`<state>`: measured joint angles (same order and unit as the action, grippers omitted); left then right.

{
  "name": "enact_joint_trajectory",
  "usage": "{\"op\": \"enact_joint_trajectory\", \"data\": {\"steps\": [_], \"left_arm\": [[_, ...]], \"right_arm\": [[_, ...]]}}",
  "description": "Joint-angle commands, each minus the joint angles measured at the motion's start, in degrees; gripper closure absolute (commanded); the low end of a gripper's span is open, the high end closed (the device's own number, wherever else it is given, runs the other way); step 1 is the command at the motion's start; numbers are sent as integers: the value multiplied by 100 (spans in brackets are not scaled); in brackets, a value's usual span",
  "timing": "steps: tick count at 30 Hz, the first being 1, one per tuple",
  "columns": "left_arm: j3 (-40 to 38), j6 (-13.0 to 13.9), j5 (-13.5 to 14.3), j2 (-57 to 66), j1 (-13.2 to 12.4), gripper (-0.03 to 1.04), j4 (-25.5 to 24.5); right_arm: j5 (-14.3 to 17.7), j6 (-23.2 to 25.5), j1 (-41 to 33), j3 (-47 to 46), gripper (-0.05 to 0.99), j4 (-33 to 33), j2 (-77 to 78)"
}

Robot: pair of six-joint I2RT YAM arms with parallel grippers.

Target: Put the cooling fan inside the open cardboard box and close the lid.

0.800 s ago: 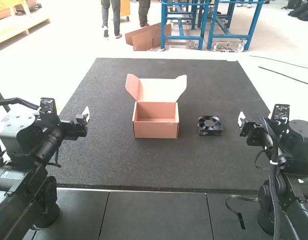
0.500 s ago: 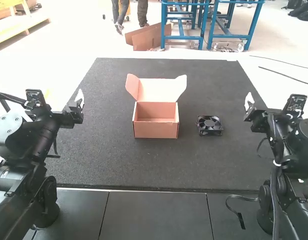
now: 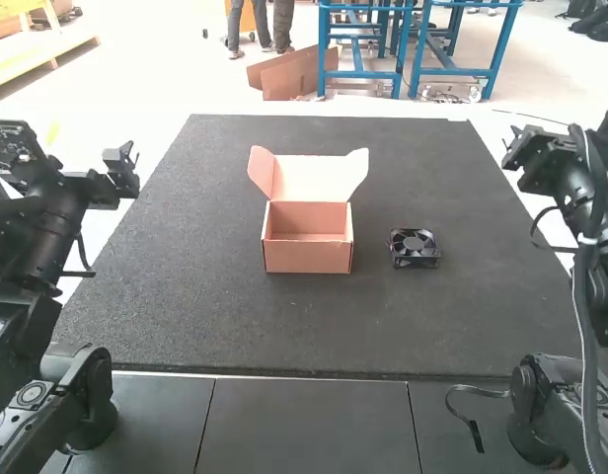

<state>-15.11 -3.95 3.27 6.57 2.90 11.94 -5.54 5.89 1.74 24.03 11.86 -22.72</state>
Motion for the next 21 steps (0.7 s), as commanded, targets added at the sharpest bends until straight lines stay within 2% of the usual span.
{"op": "enact_joint_trajectory", "data": {"steps": [1, 5, 10, 12, 13, 14, 15, 16, 17, 18, 20, 21], "left_arm": [[-668, -45, 95, 626, -17, 4, -175], [-1688, -54, 201, 1760, -17, 4, -790], [-2883, -54, 236, 3219, -17, 4, -1994], [-3217, -45, 139, 3685, -17, 4, -2504], [-3323, -54, 42, 3843, -8, 4, -2662], [-3367, -54, 42, 3931, -17, 4, -2724], [-3384, -54, 60, 3966, -17, 4, -2645], [-3402, -54, 95, 4001, -17, 4, -2557], [-3419, -54, 86, 4054, -17, 4, -2557], [-3437, -54, 95, 4116, -8, 4, -2548], [-3498, -63, 86, 4300, 0, 4, -2618], [-3525, -80, 78, 4397, 18, 4, -2724]], "right_arm": [[115, 202, 55, 875, 2, -342, -707], [378, 501, 55, 2035, 3, -1405, -1727], [282, 536, 46, 3529, 3, -3304, -3124], [-369, 808, 46, 3767, 3, -3858, -3546], [-501, 791, 72, 3784, 3, -3910, -3546], [-694, 764, 99, 3811, 3, -3849, -3511], [-729, 624, 81, 3846, 3, -3647, -3502], [-720, 325, 55, 3995, 3, -3691, -3520], [-703, -255, 55, 4171, 3, -4033, -3617], [-615, -484, 55, 4268, 3, -4209, -3801], [-597, -325, 11, 4496, 2, -4798, -4153], [-430, -70, 11, 4602, 2, -4965, -4320]]}}
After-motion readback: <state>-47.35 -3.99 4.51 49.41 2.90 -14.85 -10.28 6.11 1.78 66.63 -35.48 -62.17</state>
